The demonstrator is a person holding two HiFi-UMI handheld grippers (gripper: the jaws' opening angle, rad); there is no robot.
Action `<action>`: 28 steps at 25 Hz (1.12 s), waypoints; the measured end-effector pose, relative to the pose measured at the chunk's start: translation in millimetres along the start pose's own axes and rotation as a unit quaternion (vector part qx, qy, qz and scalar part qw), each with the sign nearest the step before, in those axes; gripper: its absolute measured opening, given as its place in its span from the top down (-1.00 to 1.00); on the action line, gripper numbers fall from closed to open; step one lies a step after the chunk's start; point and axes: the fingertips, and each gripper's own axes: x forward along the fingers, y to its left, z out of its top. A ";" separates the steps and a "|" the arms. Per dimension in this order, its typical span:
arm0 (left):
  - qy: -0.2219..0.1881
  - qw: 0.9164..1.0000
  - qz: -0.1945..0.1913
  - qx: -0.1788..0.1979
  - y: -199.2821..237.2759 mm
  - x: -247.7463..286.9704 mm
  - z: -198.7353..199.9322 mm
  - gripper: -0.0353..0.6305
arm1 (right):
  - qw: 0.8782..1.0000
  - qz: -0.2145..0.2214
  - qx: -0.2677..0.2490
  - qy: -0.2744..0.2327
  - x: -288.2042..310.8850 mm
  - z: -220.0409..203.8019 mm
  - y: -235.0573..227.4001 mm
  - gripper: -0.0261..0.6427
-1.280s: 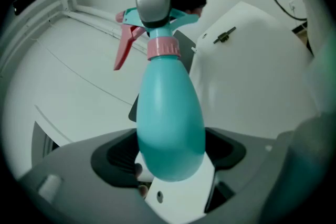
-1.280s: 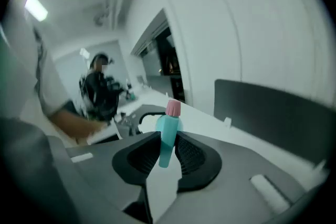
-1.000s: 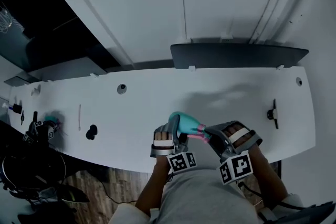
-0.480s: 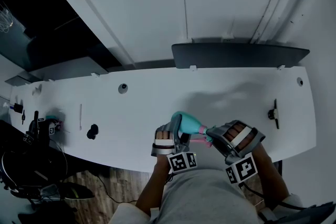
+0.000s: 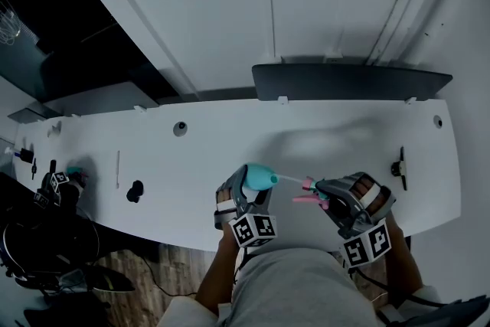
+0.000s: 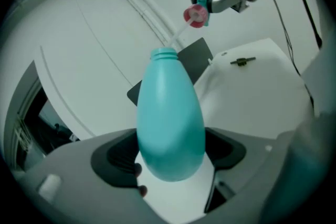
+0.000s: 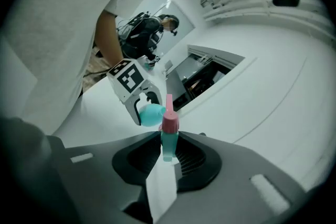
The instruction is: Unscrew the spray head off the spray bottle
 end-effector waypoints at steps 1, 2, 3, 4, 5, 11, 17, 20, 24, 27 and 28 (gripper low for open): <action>-0.001 1.000 -0.001 -0.023 1.5 -0.2 -0.5 -0.26 | 1.000 -0.007 0.025 -0.009 -2.2 0.8 -2.3 0.67; -0.002 0.999 -0.002 -0.044 3.3 -0.5 -1.6 -0.26 | 0.999 -0.014 0.048 -0.018 -4.9 1.4 -4.5 0.67; -0.002 0.998 -0.001 -0.064 5.6 -0.9 -3.1 -0.25 | 0.997 -0.021 0.071 -0.027 -7.9 1.5 -6.9 0.67; -0.002 0.996 0.001 -0.084 8.3 -1.3 -5.4 -0.26 | 0.994 -0.027 0.095 -0.036 -11.6 1.0 -9.6 0.67; 0.000 0.994 0.003 -0.107 11.6 -1.8 -8.6 -0.26 | 0.991 -0.035 0.121 -0.045 -16.0 -0.9 -12.8 0.67; -0.004 0.963 0.014 -0.269 36.6 -14.5 -32.0 -0.26 | 0.944 -0.110 0.311 -0.018 -34.1 -58.8 -25.2 0.67; -0.070 0.948 -0.020 -0.308 24.8 -23.9 11.6 -0.26 | 0.863 -0.185 0.470 0.011 7.5 -80.7 1.1 0.67; -0.073 0.952 -0.037 -0.296 16.1 -27.7 18.0 -0.26 | 0.844 -0.197 0.499 0.027 22.8 -77.5 8.7 0.67; -0.079 0.952 -0.052 -0.292 12.6 -34.2 21.3 -0.26 | 0.842 -0.213 0.494 0.043 29.8 -68.8 10.9 0.67; -0.086 0.952 -0.066 -0.288 8.6 -39.9 23.1 -0.26 | 0.838 -0.221 0.497 0.049 29.4 -59.9 14.1 0.67; -0.088 0.951 -0.071 -0.288 7.6 -42.1 23.8 -0.26 | 0.836 -0.224 0.498 0.052 28.8 -56.7 15.6 0.67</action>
